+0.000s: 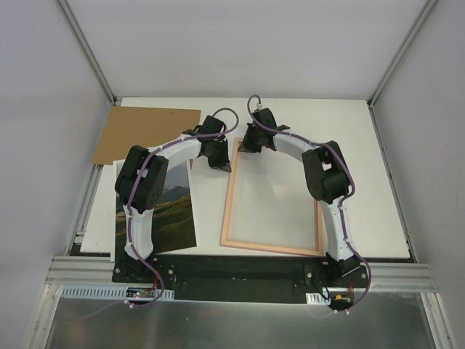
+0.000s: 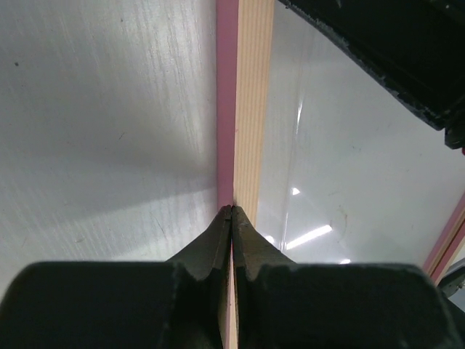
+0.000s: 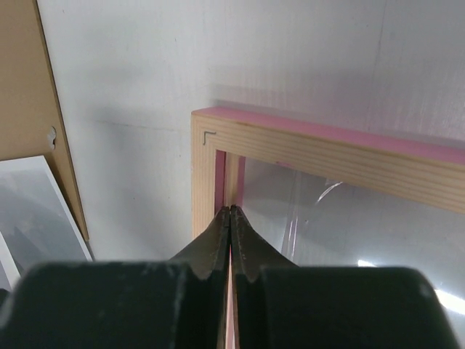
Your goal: Put the photo into the frame
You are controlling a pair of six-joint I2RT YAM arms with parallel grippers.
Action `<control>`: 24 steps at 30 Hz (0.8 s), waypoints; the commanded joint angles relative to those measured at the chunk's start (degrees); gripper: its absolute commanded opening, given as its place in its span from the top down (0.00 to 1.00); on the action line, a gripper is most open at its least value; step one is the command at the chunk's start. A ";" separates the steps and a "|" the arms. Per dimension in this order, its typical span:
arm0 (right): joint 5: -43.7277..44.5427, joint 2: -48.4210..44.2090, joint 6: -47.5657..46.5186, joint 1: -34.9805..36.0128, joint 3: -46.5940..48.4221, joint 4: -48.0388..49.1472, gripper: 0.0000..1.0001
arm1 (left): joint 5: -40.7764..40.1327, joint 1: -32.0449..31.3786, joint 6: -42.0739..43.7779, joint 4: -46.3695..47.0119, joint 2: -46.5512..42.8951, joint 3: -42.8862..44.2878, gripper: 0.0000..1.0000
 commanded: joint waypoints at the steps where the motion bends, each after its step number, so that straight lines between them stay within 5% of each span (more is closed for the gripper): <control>1: -0.38 1.44 0.85 -0.21 3.09 0.01 0.99 | 1.57 -0.11 -0.04 0.16 1.10 1.56 1.00; 11: 1.29 0.48 0.06 -0.12 4.41 -2.01 0.97 | 0.70 0.76 -0.30 0.16 -2.31 1.03 0.98; 19: 2.26 -9.09 -4.51 -0.65 3.89 -4.91 0.76 | -5.80 7.70 -5.65 0.86 -19.70 -10.37 0.89; 24: -6.60 -10.07 -5.83 1.71 3.80 -3.24 0.58 | -13.17 14.37 -14.26 -0.37 -33.41 -26.17 0.78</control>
